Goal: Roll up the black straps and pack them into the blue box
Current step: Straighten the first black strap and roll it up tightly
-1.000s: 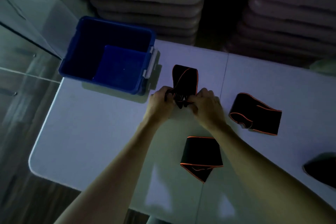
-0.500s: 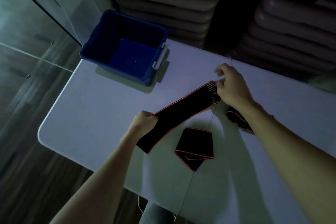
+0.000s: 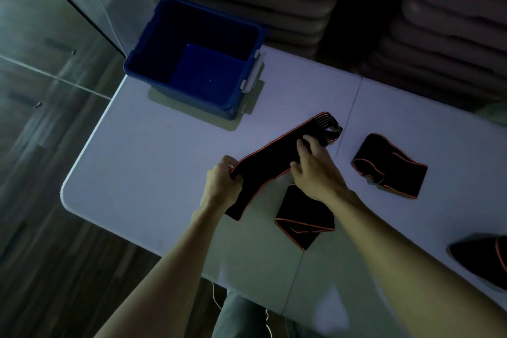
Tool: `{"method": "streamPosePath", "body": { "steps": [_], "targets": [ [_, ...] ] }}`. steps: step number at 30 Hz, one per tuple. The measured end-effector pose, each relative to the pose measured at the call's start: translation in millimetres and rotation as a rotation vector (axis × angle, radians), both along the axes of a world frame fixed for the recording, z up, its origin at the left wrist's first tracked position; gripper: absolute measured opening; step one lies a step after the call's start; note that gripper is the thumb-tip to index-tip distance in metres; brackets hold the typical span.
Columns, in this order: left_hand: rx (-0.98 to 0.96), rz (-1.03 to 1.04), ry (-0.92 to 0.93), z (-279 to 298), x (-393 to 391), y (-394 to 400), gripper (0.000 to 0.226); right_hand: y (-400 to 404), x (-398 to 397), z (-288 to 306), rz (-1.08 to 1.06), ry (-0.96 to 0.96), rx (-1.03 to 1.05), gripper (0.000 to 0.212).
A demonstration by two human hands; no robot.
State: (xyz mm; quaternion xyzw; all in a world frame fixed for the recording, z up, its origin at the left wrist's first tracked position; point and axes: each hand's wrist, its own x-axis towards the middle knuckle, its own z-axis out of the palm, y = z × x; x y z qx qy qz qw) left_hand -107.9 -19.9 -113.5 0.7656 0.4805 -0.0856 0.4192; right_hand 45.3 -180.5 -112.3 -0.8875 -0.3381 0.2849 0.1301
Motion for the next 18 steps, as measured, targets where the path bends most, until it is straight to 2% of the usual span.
{"method": "streamPosePath", "body": {
  "steps": [2, 6, 7, 10, 12, 15, 16, 18],
  "targets": [
    [0.029, -0.041, -0.035, -2.6, -4.4, 0.3, 0.028, 10.2, 9.6, -4.8, 0.061, 0.006, -0.076, 0.068],
    [0.095, -0.100, -0.048, -8.1, -10.6, -2.2, 0.031, 20.2, 31.0, -8.8, 0.206, -0.113, -0.137, 0.071],
    [0.119, -0.106, -0.038, -8.1, -11.3, -3.1, 0.031, 18.7, 30.6, -7.4, 0.196, -0.193, -0.100, 0.066],
    [0.180, -0.142, -0.017, -7.3, -13.2, -3.5, 0.034, 5.8, 12.3, -7.1, 0.043, -0.429, 0.004, 0.031],
    [0.201, -0.176, -0.006, -7.4, -14.8, -1.8, 0.033, -2.8, -4.9, -10.8, -0.036, -0.417, -0.016, 0.019],
    [0.198, -0.208, -0.012, -9.4, -16.8, 2.4, 0.030, -1.7, -17.0, -17.6, -0.120, -0.359, 0.016, 0.013],
    [0.193, -0.216, -0.021, -10.2, -16.6, 3.8, 0.030, 2.8, -16.7, -17.7, -0.123, -0.321, 0.046, 0.016],
    [0.175, -0.228, -0.054, -12.4, -15.5, 6.0, 0.030, 15.9, -11.9, -15.6, -0.102, -0.211, 0.118, 0.038]
  ]
}}
